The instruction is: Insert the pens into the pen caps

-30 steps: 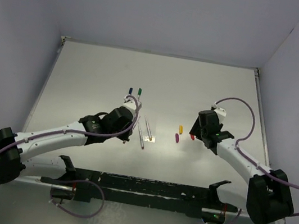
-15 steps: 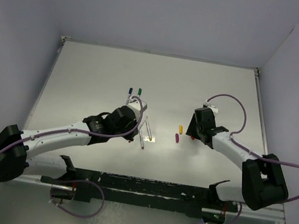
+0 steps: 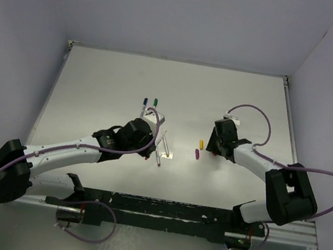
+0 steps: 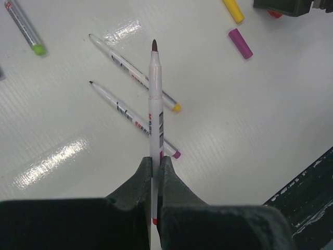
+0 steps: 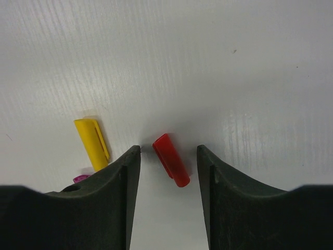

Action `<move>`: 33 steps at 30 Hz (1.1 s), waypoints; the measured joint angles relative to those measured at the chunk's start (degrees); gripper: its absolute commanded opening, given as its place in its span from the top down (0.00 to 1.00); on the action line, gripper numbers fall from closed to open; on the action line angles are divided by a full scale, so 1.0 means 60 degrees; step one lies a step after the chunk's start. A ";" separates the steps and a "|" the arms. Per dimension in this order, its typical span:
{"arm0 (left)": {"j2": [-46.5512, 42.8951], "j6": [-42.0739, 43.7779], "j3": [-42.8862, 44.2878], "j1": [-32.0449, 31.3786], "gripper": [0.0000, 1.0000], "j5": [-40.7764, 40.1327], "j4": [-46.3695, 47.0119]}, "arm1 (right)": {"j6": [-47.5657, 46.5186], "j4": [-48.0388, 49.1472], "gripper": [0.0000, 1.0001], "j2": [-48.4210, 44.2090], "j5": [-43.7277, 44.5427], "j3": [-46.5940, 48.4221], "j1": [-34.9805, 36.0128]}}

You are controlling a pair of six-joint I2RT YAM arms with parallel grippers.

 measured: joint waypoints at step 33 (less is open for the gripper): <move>-0.0004 -0.0011 -0.0160 0.0000 1.00 -0.0138 0.0058 | 0.0149 0.0084 0.87 0.0630 -0.0229 0.0517 -0.0011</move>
